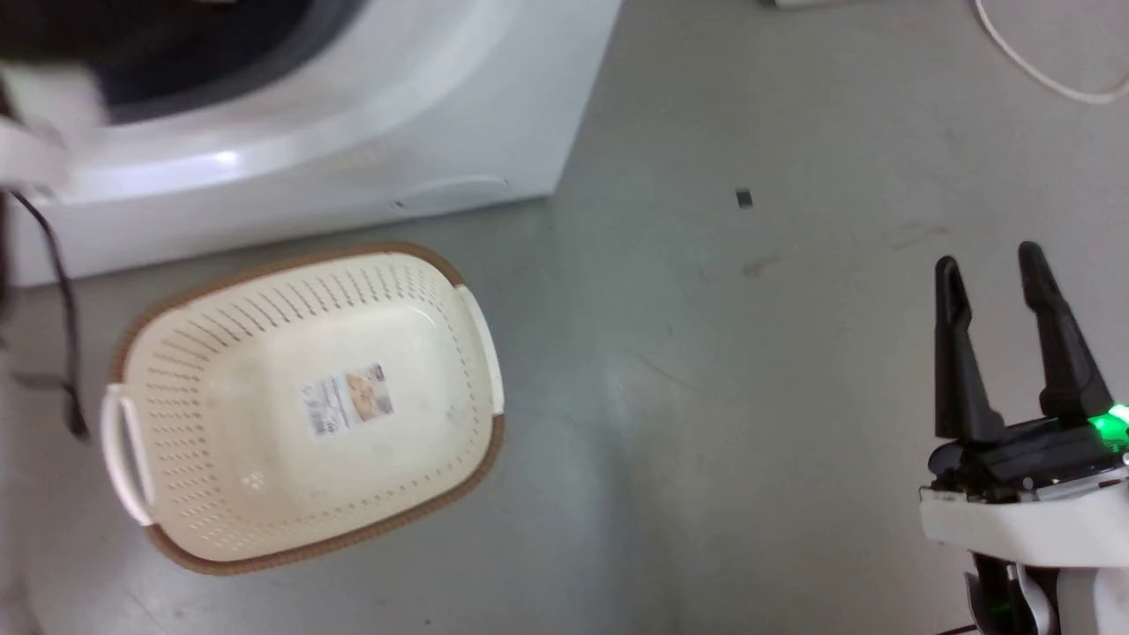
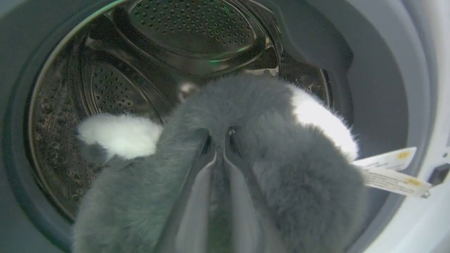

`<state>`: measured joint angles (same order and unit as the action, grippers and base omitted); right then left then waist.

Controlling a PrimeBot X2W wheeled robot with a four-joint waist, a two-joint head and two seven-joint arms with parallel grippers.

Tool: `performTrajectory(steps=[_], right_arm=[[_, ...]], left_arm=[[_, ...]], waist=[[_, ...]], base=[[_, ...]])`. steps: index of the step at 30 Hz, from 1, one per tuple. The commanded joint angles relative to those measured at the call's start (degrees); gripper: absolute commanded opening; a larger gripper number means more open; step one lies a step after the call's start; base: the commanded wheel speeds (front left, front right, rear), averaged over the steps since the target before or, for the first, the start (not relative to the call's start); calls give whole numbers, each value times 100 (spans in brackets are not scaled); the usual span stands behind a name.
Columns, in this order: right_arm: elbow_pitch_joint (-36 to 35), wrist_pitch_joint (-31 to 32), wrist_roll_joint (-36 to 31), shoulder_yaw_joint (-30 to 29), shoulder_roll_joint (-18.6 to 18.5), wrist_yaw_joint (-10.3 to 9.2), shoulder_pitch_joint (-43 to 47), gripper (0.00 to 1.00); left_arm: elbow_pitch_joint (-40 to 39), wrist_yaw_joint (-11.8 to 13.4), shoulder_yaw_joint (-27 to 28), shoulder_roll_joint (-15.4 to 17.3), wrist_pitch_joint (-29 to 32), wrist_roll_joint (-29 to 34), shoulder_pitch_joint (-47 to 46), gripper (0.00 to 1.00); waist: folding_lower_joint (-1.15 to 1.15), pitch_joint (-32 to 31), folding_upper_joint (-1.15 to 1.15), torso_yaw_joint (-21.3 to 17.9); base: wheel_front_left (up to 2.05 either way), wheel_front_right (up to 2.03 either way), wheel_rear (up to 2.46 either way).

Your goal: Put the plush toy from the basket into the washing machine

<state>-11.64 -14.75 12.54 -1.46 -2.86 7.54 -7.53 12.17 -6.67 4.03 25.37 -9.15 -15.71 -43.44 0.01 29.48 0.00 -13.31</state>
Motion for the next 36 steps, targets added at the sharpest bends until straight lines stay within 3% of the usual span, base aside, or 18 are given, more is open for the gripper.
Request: performTrajectory(steps=[1, 6, 7, 12, 22, 28, 33, 34, 35, 36], right_arm=[[-15, -25, 57, -18, -1, -5, -97, 100], [34, -25, 225, 76, -1, -5, -267, 100], [48, -25, 328, 132, -1, -5, -352, 100], [120, -25, 411, 227, -1, -5, -411, 100], [209, -25, 523, 328, -1, -5, -551, 100], [242, -25, 579, 328, -1, -5, -613, 100], [291, -25, 552, 349, -1, -5, -656, 100], [311, -25, 536, 354, -1, -5, -673, 100], [326, -25, 524, 351, -1, -5, -687, 100], [343, -25, 511, 334, -1, -5, -694, 100]], left_arm=[[24, -14, 21, 145, 82, 5, -372, 0], [605, -42, -112, 728, 438, 127, -1679, 0], [1035, -51, -200, 983, 488, 220, -2418, 0], [1838, -54, -357, 1184, 434, 381, -3329, 0], [3304, -78, -1257, 1234, 686, 455, -4085, 0], [3635, -80, -2365, 1491, 1217, -63, -4294, 0], [3680, -80, -3035, 1703, 1309, -695, -4362, 0], [3702, -80, -3121, 1729, 1250, -773, -4362, 44], [3735, -80, -3188, 1754, 1156, -827, -4356, 98], [3791, -80, -3225, 1757, 1060, -891, -4344, 100]], waist=[[-1, 462, 0, -297], [-1, 956, 0, -515], [-1, 1202, 0, -621], [-1, 1510, 0, -744], [-1, 1927, 0, -802], [-1, 2038, 0, -776], [-1, 1998, 0, -701], [-1, 1963, 0, -685], [-1, 1917, 0, -669], [-1, 1858, 0, -647]], base=[[0, 0, 0], [0, 0, 0], [0, 0, 0], [0, 0, 0], [0, 0, 0], [0, 0, 0], [0, 0, 0], [0, 0, 0], [0, 0, 0], [0, 0, 0]])
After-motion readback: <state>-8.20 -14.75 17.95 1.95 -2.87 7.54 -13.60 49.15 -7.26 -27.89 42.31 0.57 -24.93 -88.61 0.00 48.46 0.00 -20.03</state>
